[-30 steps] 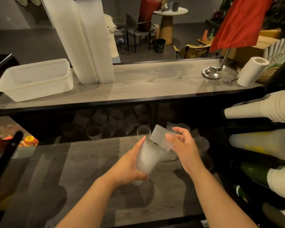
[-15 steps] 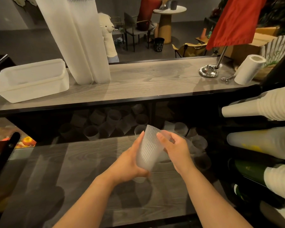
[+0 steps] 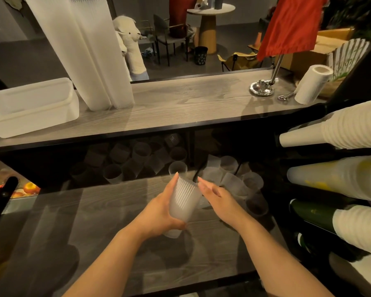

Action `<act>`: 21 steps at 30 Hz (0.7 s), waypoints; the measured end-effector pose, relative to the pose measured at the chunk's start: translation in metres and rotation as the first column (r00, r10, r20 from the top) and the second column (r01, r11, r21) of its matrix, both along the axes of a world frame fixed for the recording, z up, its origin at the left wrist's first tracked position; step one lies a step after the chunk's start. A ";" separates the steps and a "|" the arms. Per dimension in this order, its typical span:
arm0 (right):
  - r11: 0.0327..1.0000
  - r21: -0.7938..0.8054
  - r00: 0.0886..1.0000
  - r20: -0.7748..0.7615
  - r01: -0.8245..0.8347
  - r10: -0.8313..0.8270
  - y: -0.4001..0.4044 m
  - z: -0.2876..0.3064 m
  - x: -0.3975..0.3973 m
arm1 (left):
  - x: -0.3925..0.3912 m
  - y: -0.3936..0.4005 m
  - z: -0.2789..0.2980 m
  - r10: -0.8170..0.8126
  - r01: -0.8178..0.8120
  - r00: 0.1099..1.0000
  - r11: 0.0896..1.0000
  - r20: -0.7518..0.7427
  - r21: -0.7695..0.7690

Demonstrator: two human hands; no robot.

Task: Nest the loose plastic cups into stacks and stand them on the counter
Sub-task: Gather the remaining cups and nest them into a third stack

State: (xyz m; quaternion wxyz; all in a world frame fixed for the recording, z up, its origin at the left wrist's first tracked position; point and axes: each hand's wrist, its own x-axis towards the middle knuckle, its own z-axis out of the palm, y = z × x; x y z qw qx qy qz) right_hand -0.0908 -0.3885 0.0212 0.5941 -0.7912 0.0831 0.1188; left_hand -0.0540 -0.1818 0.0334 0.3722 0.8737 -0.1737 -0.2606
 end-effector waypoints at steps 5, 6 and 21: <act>0.828 -0.534 0.977 -0.016 0.171 -0.212 -0.034 -0.023 0.003 | 0.000 0.000 -0.003 0.002 -0.001 1.000 1.000 -0.010 0.017; 0.766 -0.631 0.976 -0.067 0.119 -0.207 -0.042 -0.028 0.006 | 0.000 0.000 -0.004 -0.002 0.003 1.000 1.000 -0.010 0.018; 0.524 -0.785 0.912 -0.409 -0.330 -0.037 -0.061 -0.076 0.028 | 0.004 0.009 0.000 0.006 -0.005 0.999 0.999 -0.034 0.040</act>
